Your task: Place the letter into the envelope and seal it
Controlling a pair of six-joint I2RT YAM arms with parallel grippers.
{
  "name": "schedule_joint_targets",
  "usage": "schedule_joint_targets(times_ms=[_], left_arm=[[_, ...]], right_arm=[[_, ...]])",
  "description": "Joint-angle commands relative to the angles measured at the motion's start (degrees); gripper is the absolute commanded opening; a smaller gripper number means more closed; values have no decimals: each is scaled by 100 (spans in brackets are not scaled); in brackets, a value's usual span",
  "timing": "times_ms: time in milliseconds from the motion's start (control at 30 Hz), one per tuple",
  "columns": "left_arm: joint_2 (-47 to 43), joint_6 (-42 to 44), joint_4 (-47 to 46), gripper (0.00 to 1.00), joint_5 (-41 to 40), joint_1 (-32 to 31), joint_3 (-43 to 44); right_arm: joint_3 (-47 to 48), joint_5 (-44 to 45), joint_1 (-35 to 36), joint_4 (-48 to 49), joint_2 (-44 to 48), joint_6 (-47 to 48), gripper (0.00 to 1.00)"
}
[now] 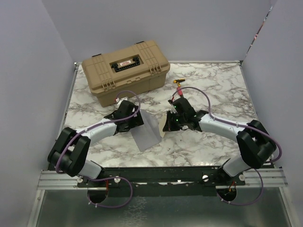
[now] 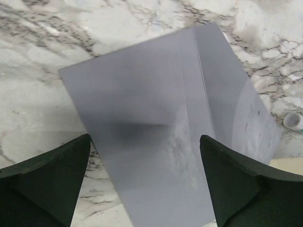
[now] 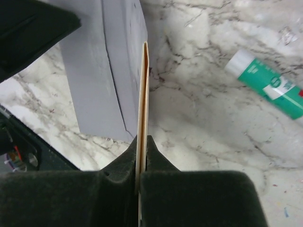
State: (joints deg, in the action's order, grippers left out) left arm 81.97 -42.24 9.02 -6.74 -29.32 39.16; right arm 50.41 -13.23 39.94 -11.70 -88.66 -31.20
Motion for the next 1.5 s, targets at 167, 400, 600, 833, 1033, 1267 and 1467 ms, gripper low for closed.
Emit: schedule_joint_targets(times_ms=[167,400,600,833,1033,1267,1467], left_arm=[[521,703,54,98,788,2,417],[519,727,481,97,562,-1,759],[36,488,840,96,289,5,458],[-1002,659,935,98,1112,41,326],[-1509,1544,930,99,3936,214,960],[-1772,1784,397,91,5911,227,1218],[-2147,1783,349,84,5504,347,1370]], right_arm=[[-321,382,178,-665,871,-33,1],[480,967,177,-2034,1142,527,1],[752,-812,179,-1778,730,637,1],[743,-2038,180,-1055,518,1098,0],[435,-3358,172,-322,965,1934,1],[302,-4353,169,200,1493,2228,0],[346,-4096,171,61,1502,2207,0]])
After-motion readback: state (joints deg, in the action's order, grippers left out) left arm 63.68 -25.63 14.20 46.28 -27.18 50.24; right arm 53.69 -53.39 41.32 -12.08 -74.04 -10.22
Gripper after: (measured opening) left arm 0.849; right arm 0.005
